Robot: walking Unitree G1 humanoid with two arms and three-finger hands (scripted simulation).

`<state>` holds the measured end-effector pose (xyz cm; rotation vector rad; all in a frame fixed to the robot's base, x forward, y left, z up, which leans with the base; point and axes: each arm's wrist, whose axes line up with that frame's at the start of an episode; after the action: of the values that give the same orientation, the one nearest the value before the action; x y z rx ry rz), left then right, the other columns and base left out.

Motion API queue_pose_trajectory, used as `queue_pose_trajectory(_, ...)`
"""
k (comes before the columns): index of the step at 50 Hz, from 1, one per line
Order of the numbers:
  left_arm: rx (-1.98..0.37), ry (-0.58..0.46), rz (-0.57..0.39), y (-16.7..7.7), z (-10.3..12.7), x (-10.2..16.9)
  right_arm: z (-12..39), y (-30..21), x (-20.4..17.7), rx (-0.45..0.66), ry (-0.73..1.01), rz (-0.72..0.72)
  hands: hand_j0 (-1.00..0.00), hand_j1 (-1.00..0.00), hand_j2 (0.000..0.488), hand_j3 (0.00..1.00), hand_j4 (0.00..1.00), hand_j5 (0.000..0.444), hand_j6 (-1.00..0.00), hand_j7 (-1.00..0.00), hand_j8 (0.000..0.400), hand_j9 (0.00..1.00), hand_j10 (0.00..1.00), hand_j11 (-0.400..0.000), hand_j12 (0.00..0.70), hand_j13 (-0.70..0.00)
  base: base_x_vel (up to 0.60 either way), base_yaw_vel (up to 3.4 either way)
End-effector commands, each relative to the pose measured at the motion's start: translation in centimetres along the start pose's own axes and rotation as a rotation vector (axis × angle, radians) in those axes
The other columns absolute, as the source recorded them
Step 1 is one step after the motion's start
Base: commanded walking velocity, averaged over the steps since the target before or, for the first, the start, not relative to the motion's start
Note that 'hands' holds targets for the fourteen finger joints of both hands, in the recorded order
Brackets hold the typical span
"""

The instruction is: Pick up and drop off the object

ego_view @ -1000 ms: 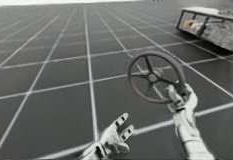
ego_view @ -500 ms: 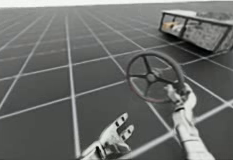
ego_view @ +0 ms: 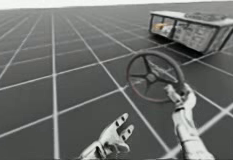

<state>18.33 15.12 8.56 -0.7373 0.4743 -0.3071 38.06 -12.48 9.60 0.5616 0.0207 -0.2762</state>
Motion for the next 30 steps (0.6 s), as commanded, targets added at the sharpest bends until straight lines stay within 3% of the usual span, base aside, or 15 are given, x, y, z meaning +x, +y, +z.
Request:
queue_pose_trajectory(1, 0.019, 0.004, -0.011, -0.55, 0.16, 0.23, 0.96, -0.32, 0.16, 0.028, -0.036, -0.003, 0.0, 0.0, 0.0, 1.0, 1.0, 0.0, 0.0, 0.0, 0.0, 1.0, 1.0, -0.4, 0.0, -0.7, 0.53, -0.12)
queue_pose_trajectory(30, 0.019, 0.004, -0.011, -0.55, 0.16, 0.23, 0.96, -0.32, 0.16, 0.028, -0.036, -0.003, 0.0, 0.0, 0.0, 1.0, 1.0, 0.0, 0.0, 0.0, 0.0, 1.0, 1.0, -0.4, 0.0, -0.7, 0.56, -0.07)
